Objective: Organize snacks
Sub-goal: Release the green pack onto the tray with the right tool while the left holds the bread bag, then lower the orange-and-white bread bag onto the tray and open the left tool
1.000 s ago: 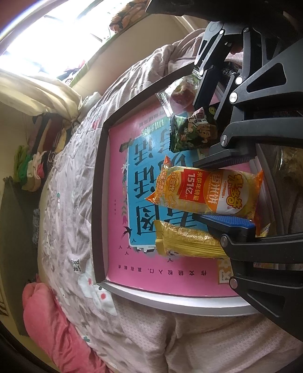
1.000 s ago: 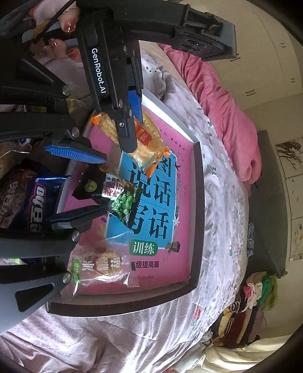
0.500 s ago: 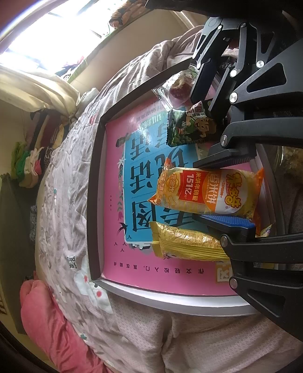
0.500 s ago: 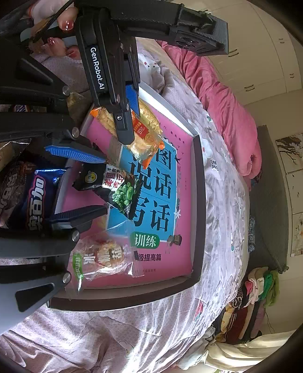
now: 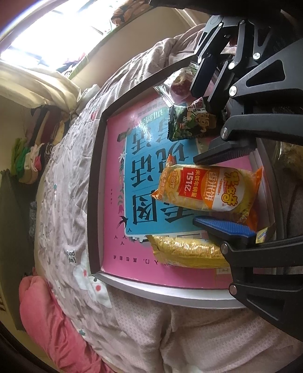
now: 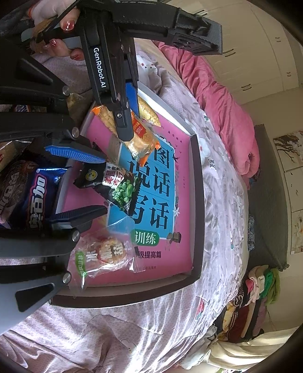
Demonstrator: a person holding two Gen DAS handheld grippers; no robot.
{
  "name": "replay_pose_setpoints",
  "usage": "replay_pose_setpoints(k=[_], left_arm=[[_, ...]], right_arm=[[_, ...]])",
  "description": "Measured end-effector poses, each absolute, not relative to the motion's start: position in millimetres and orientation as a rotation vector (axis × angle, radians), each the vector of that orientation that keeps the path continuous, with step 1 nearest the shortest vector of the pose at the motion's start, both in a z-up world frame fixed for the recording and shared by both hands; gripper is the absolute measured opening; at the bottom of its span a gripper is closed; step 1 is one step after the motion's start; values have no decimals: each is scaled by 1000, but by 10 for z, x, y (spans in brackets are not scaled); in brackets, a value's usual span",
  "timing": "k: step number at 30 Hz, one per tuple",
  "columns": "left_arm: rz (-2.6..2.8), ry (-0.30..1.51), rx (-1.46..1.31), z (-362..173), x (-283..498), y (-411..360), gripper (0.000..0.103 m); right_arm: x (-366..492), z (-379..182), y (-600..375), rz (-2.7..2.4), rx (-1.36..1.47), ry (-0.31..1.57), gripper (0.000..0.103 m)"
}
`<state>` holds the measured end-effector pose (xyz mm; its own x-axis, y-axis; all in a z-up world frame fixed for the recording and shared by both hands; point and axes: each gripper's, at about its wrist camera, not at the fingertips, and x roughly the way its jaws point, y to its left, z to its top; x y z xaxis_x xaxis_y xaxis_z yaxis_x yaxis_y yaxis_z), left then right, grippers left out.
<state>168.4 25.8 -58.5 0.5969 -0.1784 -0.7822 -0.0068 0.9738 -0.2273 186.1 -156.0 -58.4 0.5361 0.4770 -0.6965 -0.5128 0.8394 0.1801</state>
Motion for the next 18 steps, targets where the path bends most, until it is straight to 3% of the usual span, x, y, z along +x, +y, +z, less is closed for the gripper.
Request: replay_pose_setpoints(k=[18], left_arm=[[-88,922,-227,-521,1590,323,62]], right_arm=[[1858,-525,-1665,580,-5,798,38]])
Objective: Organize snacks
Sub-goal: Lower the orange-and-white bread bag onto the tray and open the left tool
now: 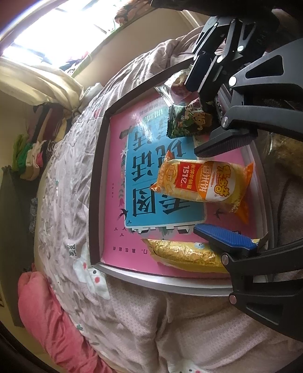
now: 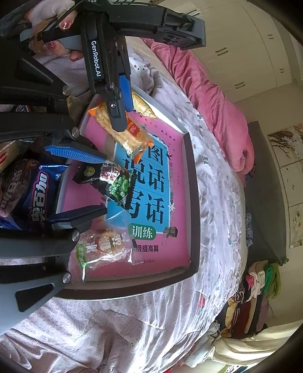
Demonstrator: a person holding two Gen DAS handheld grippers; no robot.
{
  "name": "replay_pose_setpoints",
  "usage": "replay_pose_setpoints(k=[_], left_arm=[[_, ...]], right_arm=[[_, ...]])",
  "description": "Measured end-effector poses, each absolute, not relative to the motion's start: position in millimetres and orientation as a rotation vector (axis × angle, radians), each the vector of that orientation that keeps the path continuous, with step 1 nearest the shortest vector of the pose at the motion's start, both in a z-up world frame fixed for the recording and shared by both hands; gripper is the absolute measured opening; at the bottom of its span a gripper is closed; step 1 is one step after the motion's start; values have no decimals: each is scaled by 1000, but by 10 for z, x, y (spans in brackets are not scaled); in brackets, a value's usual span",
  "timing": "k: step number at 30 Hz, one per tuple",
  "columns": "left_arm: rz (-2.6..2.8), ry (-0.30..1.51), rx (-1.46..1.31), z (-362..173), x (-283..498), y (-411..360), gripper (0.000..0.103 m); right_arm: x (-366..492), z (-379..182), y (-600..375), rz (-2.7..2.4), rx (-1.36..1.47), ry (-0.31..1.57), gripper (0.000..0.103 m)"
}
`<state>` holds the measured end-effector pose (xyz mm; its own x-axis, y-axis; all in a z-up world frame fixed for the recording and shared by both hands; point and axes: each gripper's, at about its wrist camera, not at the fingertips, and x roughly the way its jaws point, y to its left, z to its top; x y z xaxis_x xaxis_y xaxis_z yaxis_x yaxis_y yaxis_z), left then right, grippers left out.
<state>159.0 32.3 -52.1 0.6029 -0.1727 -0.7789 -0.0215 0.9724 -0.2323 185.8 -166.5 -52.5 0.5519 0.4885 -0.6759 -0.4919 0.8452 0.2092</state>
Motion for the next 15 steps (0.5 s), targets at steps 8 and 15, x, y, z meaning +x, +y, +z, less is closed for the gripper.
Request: replay_pose_setpoints(k=[8,15], left_arm=[[-100,901,-216,-431,1524,301,72],[-112,876,-204,-330,1446,295,73]], right_arm=[[1853,-484,-1703,585,20,789,38],[1817,-438,-1705,595,21,769,41]])
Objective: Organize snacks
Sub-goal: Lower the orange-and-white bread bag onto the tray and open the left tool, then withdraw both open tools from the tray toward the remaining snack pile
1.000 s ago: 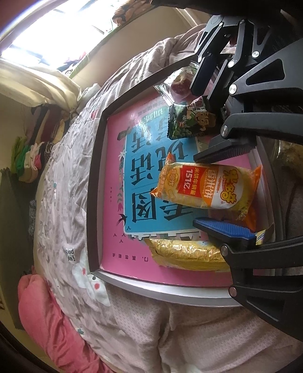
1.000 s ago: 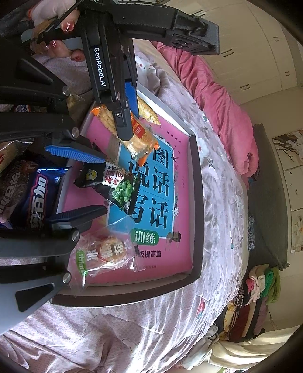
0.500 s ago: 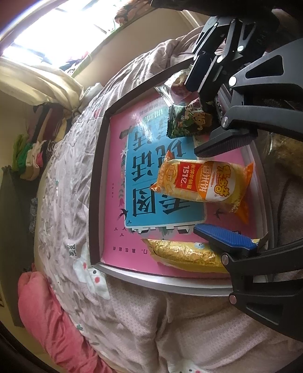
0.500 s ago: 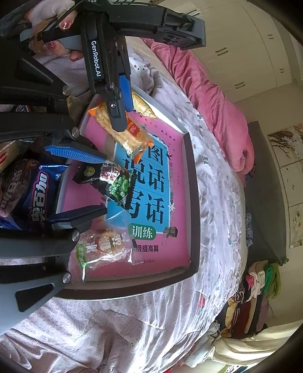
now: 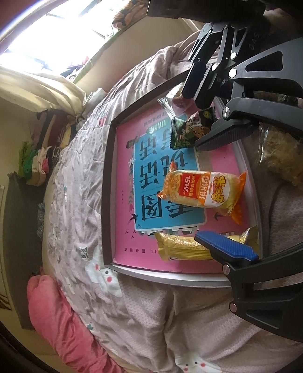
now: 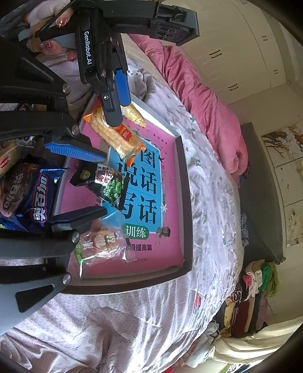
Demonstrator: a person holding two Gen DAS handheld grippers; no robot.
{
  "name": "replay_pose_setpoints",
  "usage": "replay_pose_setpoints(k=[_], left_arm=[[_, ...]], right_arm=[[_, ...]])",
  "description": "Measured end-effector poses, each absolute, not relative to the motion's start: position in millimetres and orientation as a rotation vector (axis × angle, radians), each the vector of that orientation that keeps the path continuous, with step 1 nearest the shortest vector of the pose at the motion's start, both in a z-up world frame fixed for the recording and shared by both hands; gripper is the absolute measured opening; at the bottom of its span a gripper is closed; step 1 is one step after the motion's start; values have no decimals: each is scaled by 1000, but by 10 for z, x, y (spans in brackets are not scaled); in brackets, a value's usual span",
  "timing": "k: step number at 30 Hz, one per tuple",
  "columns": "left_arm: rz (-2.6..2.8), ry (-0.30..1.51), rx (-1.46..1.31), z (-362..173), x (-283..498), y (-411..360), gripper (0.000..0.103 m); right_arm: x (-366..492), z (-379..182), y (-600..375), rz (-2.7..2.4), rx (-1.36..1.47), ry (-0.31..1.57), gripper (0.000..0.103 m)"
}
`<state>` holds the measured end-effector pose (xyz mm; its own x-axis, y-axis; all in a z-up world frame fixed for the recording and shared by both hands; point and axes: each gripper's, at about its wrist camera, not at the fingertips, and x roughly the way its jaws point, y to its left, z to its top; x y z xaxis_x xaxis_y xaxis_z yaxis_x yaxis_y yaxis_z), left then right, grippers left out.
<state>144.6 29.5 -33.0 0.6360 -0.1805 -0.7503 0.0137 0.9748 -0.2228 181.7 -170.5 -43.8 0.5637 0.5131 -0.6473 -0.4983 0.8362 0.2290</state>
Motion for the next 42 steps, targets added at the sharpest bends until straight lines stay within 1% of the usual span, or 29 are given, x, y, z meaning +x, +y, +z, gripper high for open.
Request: replay_pose_setpoints(k=[9,11,15,18,20,21,23,26,37,42], left_arm=[[-111,849,-168,-213,1333,261,75],[-111,848,-165,-198,1314,261,75],[-112,839,-160,-165,1267,263,75],[-106,831,-155,-139,1236,261,75],[-93,829,-154,-125,1218,271,80],[-87,829,-156,-121,1215,277,80],[-90,835,-166,-119,1213,294,80],[-91,840,-171,-114,1202,311,80],[-118,821,-158,-21,1115,280,81],[-119,800,-139,38,1068,275,81]], right_arm=[[1773,-401,-1719,602,24,752,44],[1760,-379,-1730,606,25,742,48],[1733,-328,-1754,611,27,718,49],[1735,-295,-1783,607,35,705,53],[1743,-276,-1816,601,45,701,53],[1742,-267,-1826,600,48,699,54],[1734,-240,-1869,592,60,685,59],[1723,-203,-1923,589,80,671,63],[1715,-150,-2055,568,111,646,68],[1716,-116,-2150,548,128,630,68]])
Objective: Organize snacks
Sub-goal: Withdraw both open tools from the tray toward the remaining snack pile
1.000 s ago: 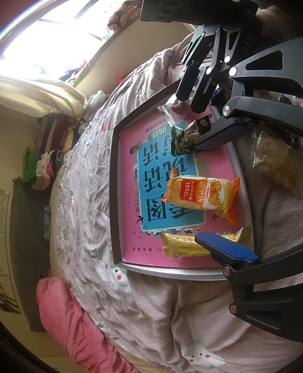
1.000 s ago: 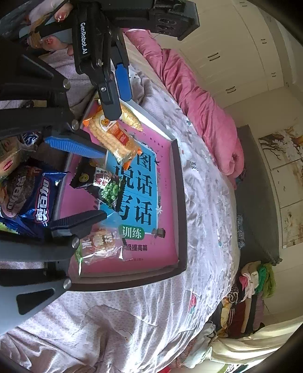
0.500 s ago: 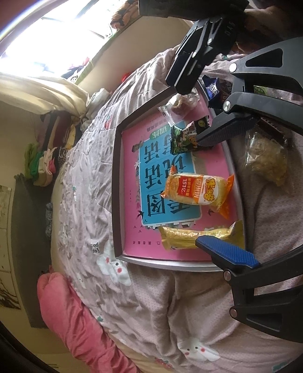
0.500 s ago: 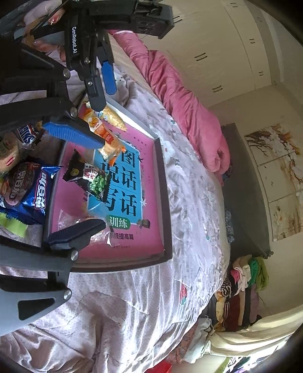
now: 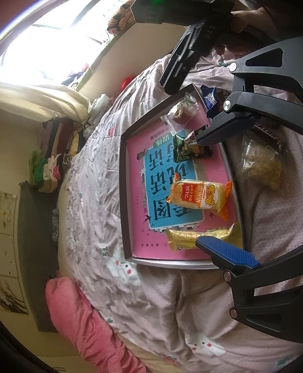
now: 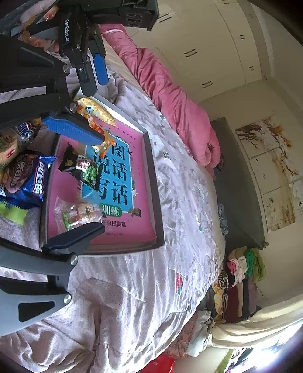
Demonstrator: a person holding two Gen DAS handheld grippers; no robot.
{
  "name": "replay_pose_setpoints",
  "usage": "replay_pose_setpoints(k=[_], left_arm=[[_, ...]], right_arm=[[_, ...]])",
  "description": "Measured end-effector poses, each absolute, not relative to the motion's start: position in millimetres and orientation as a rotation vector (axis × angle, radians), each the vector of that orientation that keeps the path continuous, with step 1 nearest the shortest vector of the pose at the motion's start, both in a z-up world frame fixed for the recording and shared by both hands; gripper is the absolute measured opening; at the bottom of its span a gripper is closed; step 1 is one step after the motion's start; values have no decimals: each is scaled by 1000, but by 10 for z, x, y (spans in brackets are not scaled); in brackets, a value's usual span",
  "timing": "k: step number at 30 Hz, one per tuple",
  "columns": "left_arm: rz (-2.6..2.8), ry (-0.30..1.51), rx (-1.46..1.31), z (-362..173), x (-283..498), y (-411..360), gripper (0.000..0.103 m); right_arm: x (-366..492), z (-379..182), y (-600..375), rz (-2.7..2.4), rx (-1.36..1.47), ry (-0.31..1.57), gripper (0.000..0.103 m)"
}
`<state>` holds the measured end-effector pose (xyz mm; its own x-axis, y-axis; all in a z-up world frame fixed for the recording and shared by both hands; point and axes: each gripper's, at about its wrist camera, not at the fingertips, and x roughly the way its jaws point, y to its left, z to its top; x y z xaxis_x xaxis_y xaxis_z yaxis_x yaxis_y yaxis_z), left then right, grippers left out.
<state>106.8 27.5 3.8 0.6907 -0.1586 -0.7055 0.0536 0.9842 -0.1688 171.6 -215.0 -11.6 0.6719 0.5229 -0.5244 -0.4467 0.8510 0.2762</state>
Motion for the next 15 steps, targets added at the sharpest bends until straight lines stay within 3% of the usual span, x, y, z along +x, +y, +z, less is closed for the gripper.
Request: replay_pose_setpoints(k=[15], left_arm=[[-135,820,-116,-5,953,241,81]], right_arm=[[1701,-24,-2534,481,236,591,75]])
